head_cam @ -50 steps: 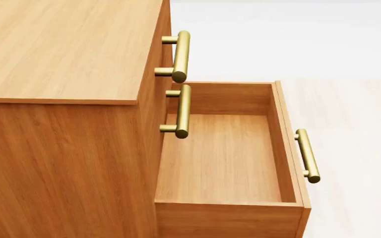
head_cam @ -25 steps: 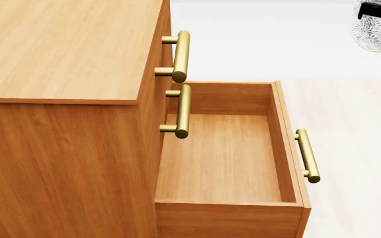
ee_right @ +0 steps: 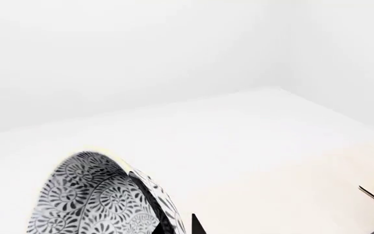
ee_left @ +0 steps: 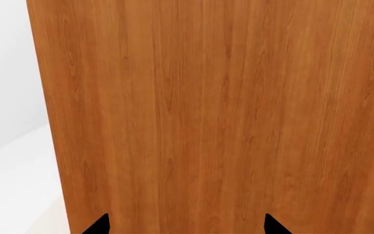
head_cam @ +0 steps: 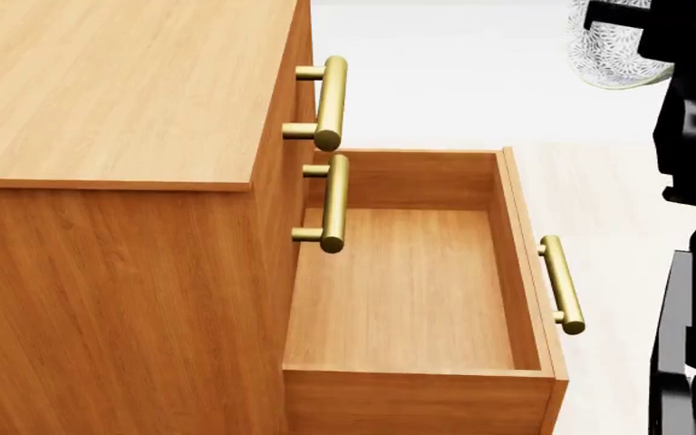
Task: Put the bowl in the bottom drawer of the cabinet and close it.
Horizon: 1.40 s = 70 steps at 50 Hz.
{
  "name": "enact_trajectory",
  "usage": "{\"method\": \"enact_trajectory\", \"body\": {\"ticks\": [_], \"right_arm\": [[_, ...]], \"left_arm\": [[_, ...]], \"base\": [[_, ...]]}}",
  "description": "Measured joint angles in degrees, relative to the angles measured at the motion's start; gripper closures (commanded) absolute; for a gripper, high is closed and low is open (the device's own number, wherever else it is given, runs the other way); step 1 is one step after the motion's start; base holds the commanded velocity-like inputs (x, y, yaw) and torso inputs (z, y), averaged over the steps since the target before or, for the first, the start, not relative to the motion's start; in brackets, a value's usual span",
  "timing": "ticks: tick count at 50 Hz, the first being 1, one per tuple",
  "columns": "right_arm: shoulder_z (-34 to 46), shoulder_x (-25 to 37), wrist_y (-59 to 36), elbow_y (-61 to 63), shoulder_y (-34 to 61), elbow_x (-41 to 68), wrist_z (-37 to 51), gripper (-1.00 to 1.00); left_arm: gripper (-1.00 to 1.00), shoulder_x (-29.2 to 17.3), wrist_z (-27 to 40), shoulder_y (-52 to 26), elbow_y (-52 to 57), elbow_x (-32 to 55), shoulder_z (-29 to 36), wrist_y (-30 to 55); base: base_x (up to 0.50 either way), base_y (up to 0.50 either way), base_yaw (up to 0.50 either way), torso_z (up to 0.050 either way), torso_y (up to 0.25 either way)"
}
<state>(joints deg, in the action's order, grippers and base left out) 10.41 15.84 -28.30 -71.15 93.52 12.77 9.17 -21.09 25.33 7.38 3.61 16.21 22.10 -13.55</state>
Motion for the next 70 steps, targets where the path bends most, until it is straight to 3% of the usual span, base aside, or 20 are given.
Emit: {"method": "enact_trajectory", "body": {"ticks": [39,70], "right_arm": [[-11.1,-5.5,-2.1,-3.9,-2.6,-10.0,-3.8,1.0],[-11.1,-8.7,-3.2,-3.9,-6.7,-12.6,-7.7,1.0]], "left_arm": [[-1.0,-0.4,0.1,-0.1,0.0,0.7,0.3,-0.2],[-1.0,-0.7,0.2,-0.2,0.3,1.0,0.6,-0.1]], "base": [[0.0,0.0,0.0,0.0,0.0],[0.0,0.0,0.0,0.0,0.001]]}}
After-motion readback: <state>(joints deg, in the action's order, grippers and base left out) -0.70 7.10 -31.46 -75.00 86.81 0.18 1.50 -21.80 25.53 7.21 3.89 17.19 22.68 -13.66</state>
